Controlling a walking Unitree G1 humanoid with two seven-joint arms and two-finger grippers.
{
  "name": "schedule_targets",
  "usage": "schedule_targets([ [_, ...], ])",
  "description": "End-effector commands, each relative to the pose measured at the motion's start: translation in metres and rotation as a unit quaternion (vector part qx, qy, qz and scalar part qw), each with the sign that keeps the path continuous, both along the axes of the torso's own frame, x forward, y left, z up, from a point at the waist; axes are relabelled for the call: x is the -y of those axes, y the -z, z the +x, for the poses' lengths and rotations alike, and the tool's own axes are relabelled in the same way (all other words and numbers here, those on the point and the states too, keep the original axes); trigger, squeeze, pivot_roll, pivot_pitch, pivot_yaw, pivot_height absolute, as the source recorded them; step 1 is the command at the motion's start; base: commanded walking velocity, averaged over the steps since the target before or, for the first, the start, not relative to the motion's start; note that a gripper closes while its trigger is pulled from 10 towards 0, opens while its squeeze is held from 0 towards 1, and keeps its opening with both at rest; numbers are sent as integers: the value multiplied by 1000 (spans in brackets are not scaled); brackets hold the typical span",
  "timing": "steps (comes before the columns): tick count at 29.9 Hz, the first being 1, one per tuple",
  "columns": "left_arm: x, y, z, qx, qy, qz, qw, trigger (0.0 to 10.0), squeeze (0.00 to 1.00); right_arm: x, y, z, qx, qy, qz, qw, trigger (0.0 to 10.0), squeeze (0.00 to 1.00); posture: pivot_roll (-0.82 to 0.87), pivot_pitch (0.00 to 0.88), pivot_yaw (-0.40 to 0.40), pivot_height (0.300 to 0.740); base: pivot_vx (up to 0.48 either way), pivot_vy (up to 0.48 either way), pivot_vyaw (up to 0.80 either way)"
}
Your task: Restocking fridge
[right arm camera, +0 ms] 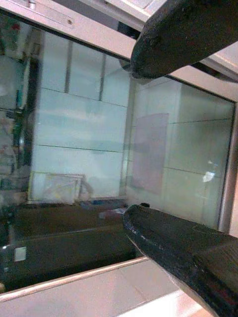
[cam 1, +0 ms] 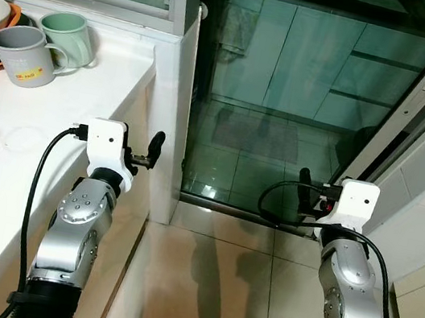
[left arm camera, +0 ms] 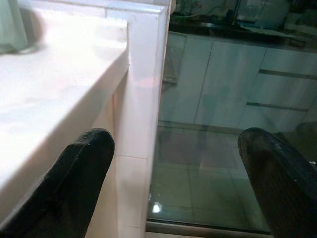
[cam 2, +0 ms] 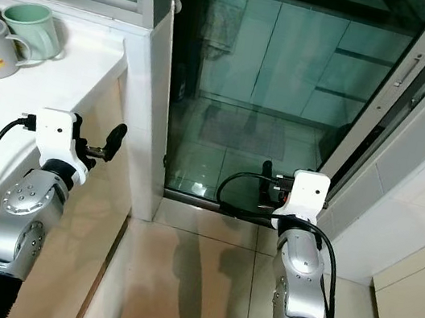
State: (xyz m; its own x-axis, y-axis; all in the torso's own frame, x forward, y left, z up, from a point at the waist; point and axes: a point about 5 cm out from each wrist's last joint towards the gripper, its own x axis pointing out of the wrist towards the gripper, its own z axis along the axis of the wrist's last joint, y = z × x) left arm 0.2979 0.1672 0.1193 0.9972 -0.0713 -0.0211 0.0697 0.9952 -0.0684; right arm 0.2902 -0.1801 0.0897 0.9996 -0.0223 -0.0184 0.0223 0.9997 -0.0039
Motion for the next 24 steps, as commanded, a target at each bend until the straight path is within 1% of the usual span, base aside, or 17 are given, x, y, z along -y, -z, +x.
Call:
schedule_targets([
  [1, 2, -1, 3, 2, 4, -5, 1000, 10000, 0, 3, 0, 1, 1, 4, -5, 1000, 10000, 0, -131, 0, 14, 740, 0, 0, 0],
  [7, 2, -2, 5, 5, 9, 1, 1000, 10000, 0, 3, 2, 1, -3, 9, -6, 1000, 10000, 0, -140, 0, 28, 740, -224, 0, 0],
  [14, 2, -3, 6, 6, 8, -1, 1000, 10000, 0, 4, 4, 0, -7, 14, -5, 1000, 10000, 0, -141, 0, 29, 740, -353, 0, 0],
  [17, 3, -2, 6, 7, 9, 2, 1000, 10000, 0, 5, 8, 0, -23, 23, 20, 999, 10000, 0, -139, 0, 27, 740, -480, 0, 0],
  [24, 3, -2, 6, 6, 8, 3, 1000, 10000, 0, 3, 8, 1, -22, 18, 14, 1000, 10000, 0, -136, 0, 25, 740, -480, 0, 0],
])
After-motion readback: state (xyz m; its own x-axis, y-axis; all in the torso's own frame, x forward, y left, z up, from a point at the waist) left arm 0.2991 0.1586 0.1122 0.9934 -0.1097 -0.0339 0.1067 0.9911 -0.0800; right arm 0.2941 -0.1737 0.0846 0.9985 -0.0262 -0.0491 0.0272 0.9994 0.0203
